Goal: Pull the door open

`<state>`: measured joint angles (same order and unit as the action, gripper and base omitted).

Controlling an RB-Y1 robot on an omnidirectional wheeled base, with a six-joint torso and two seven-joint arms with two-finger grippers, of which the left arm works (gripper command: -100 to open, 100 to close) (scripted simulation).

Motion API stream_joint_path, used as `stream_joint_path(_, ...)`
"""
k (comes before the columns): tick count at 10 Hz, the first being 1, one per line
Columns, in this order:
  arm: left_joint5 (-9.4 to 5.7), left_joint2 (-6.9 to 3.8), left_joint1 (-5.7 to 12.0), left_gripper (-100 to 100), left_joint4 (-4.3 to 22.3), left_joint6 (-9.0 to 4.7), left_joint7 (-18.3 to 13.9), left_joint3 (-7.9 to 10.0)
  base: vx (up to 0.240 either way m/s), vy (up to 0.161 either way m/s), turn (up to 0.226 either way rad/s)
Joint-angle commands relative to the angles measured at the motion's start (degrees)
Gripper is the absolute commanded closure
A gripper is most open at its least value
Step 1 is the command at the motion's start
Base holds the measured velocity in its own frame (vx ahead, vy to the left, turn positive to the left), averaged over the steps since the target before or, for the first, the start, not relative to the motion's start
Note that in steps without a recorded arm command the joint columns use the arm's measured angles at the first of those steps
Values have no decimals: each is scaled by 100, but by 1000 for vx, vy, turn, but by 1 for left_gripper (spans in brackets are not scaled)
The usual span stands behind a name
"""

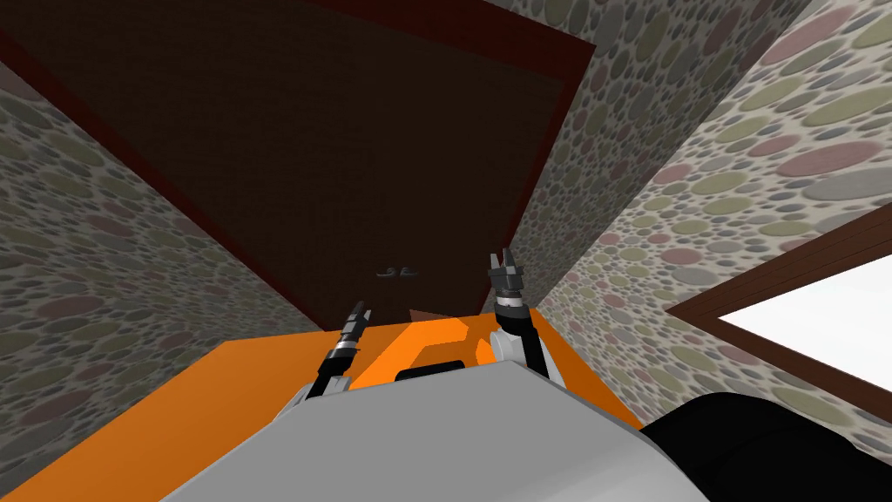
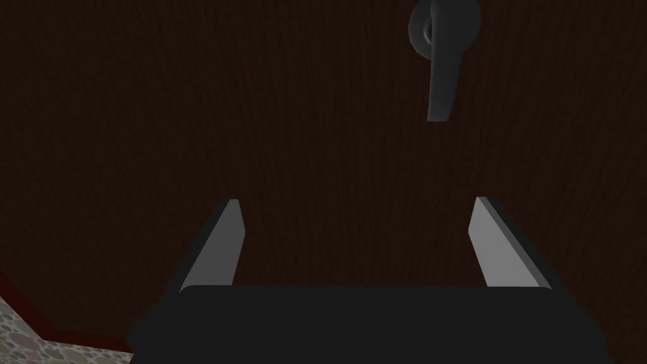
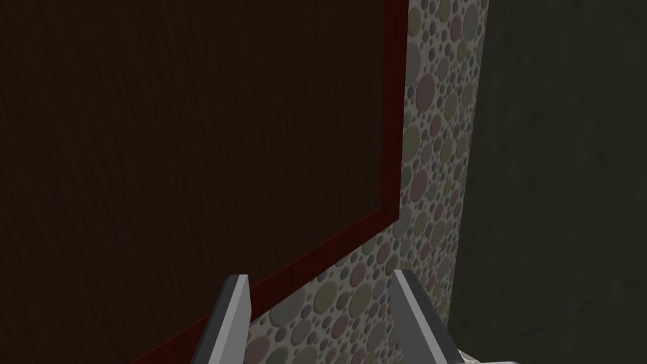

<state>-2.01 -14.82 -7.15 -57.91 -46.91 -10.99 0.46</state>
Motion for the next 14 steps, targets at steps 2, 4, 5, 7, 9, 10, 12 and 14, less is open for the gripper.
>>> stream_joint_path(2, -33, -47, 51, -100, 285, -47, -84, 3, 101, 13, -51)
stream_joint_path(4, -59, -84, 114, -100, 525, -82, -144, 7, 88, 4, -61)
stream_joint_path(5, -79, -114, 166, -100, 718, -111, -192, 10, 126, 26, -84)
stream_joint_path(7, -100, -143, 217, -100, 910, -139, -240, 13, 132, 8, -46)
stream_joint_path(9, -130, -186, 295, -100, 1200, -182, -312, 17, 136, 28, -70)
stream_joint_path(10, -137, -196, 313, -100, 1267, -192, -328, 18, 124, 27, -40)
stream_joint_path(12, -154, -218, 356, -100, 1419, -215, -367, 20, 87, 13, -35)
stream_joint_path(14, -252, -299, 277, -100, 1493, -185, -320, 210, 14, 14, -47)
